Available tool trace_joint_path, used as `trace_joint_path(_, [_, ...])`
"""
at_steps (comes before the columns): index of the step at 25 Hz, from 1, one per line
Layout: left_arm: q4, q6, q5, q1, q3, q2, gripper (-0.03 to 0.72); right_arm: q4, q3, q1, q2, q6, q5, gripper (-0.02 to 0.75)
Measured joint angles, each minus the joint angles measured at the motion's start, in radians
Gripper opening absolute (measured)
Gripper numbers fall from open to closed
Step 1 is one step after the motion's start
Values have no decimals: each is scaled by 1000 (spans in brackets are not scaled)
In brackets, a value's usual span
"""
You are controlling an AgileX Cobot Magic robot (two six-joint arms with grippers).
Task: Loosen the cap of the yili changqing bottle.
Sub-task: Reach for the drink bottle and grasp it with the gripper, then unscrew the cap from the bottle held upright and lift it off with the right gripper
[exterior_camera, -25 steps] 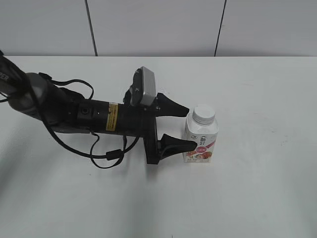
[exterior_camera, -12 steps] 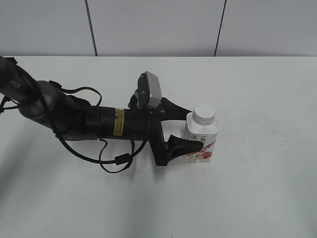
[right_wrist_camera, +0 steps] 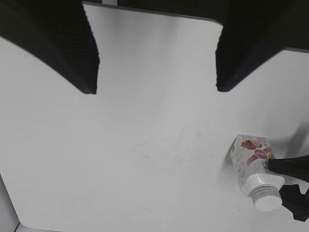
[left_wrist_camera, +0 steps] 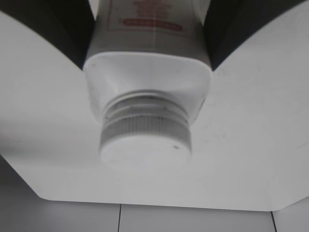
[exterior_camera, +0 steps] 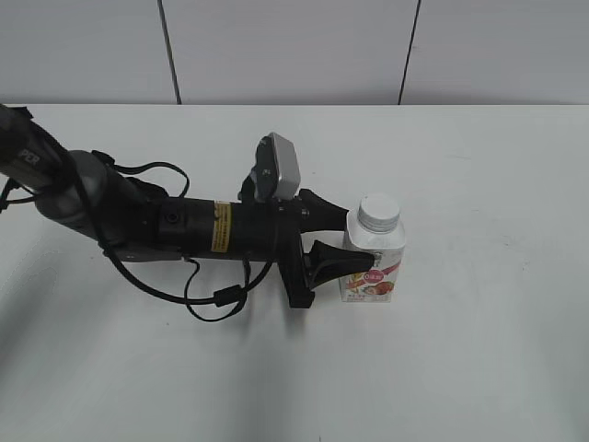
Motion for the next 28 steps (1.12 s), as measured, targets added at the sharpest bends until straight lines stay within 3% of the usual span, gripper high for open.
trace_joint_path(22, [-2,0,0,0,0,0,397,1,0,0,0,0,0,592])
trace_joint_path(28, [-2,0,0,0,0,0,396,37,-18,0,142,0,-27,592])
